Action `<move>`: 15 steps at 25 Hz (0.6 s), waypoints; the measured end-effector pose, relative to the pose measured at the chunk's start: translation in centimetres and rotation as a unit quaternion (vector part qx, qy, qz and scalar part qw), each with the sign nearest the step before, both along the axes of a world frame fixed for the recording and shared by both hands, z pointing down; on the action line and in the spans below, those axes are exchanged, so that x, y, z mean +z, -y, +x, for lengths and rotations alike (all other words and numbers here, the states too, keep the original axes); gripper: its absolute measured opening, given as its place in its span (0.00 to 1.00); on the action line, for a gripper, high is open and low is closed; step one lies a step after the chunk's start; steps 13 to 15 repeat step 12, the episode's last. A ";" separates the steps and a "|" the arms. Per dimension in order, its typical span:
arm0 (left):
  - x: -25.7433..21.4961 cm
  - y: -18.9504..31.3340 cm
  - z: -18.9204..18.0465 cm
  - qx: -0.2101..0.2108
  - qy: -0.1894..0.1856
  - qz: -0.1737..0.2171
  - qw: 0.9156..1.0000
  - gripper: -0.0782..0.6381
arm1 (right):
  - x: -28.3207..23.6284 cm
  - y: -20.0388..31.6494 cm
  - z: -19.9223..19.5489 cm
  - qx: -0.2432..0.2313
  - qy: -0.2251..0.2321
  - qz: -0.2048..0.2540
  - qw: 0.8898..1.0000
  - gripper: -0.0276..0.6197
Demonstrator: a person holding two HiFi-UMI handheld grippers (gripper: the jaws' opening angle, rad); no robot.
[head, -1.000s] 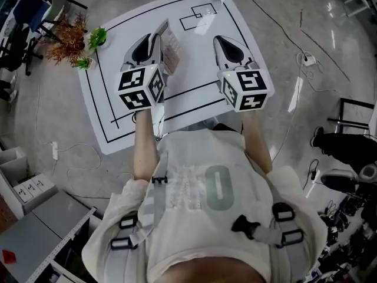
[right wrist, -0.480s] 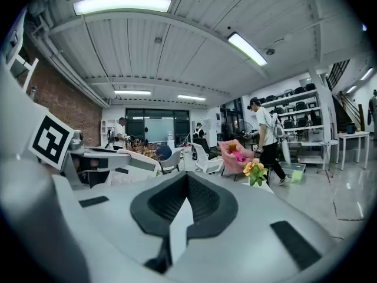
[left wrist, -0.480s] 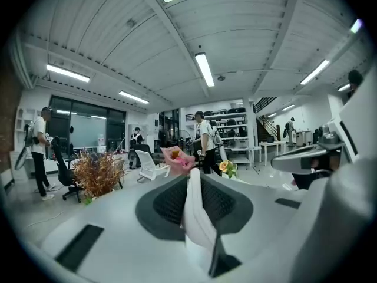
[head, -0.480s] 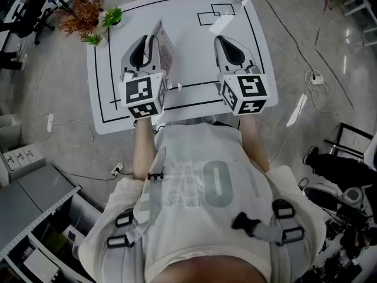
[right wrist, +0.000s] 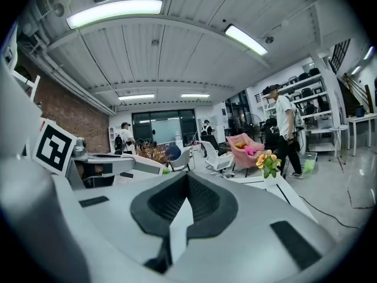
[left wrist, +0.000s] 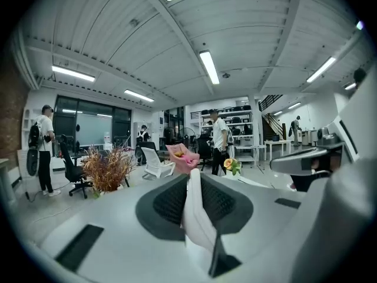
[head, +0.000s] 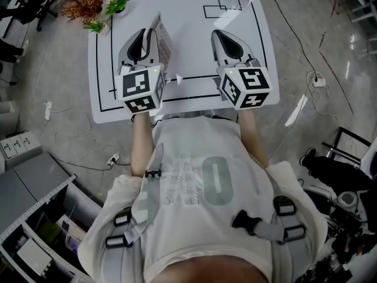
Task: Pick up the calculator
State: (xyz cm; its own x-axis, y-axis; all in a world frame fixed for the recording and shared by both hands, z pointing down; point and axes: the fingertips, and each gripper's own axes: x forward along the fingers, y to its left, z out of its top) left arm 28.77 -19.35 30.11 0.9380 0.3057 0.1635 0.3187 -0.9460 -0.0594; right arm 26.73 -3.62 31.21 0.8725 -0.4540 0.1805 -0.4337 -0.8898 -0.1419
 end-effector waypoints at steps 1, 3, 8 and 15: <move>0.1 0.0 -0.1 -0.001 0.002 0.000 1.000 0.21 | 0.2 0.1 0.0 -0.001 0.003 0.000 1.000 0.05; 0.1 0.0 -0.3 0.000 0.005 0.003 1.000 0.21 | 0.4 0.3 -0.1 -0.001 0.007 -0.003 1.000 0.05; -0.1 0.1 -0.3 0.002 -0.001 0.007 1.000 0.21 | 0.8 0.9 -0.1 -0.006 0.007 -0.005 1.000 0.05; 0.1 0.0 0.0 0.008 0.001 -0.007 1.000 0.21 | 1.0 1.1 -0.4 -0.010 0.007 -0.008 1.000 0.05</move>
